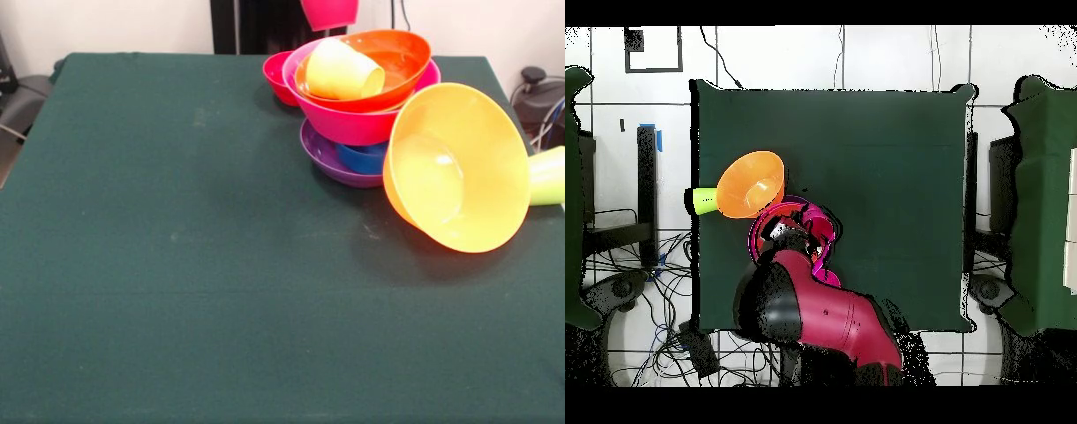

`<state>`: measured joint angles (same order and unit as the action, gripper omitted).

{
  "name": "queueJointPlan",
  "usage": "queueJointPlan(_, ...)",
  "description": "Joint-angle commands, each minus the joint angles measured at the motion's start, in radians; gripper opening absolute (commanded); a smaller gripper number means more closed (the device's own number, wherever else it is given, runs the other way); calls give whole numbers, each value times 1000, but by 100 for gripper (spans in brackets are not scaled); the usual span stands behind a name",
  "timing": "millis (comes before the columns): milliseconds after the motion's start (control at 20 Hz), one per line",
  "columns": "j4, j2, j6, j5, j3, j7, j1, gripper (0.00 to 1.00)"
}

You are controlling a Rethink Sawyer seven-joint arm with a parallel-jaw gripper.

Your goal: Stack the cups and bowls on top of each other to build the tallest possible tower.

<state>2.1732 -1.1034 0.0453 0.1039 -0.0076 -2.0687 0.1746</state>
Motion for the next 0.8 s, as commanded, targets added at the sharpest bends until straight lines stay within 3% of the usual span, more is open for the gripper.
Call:
queueJointPlan(50, 4, -22, 275, -33, 144, 66, 109, 0)
queueJointPlan(400, 7, 3, 213, -44, 78, -68, -26, 0)
queueJointPlan(800, 23, 49, 120, -7, -11, -175, -186, 0)
